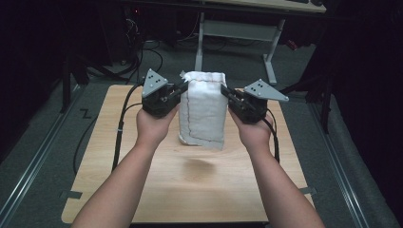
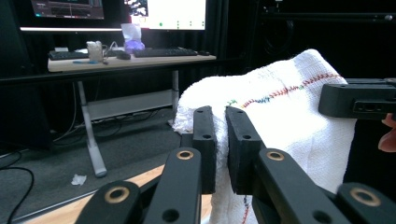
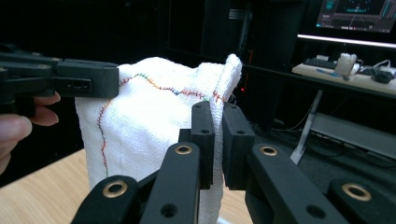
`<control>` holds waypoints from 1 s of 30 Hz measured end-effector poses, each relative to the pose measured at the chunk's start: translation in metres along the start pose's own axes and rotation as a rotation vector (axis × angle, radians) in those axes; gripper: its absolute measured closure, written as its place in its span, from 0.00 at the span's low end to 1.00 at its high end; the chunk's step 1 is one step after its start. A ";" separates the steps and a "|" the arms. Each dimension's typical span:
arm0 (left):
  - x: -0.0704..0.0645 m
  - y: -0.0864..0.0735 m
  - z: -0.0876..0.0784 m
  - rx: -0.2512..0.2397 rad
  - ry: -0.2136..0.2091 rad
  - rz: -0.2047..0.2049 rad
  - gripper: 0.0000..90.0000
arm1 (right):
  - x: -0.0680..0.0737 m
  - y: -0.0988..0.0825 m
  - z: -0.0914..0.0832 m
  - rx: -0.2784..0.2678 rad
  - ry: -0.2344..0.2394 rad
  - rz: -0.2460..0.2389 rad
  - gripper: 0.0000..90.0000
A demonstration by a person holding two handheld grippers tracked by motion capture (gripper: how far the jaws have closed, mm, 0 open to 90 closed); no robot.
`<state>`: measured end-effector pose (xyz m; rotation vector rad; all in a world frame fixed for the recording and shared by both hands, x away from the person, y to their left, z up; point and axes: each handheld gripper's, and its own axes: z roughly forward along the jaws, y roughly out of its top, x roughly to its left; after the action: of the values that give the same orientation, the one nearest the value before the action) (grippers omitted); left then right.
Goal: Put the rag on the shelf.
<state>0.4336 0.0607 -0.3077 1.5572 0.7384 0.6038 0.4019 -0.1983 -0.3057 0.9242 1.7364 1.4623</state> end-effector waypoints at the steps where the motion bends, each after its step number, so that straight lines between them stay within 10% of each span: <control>1: 0.001 0.002 0.005 0.007 0.002 0.001 0.93 | -0.003 0.000 0.003 0.001 -0.001 0.009 0.95; 14: 0.015 0.012 0.048 0.021 0.014 0.004 0.93 | -0.041 0.002 0.033 0.020 -0.024 0.077 0.95; 30: 0.035 0.004 0.065 0.075 0.071 0.002 0.93 | -0.050 -0.006 0.068 0.066 -0.010 0.070 0.94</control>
<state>0.5057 0.0439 -0.3123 1.6119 0.8208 0.6418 0.4850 -0.2070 -0.3182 1.0344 1.7710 1.4493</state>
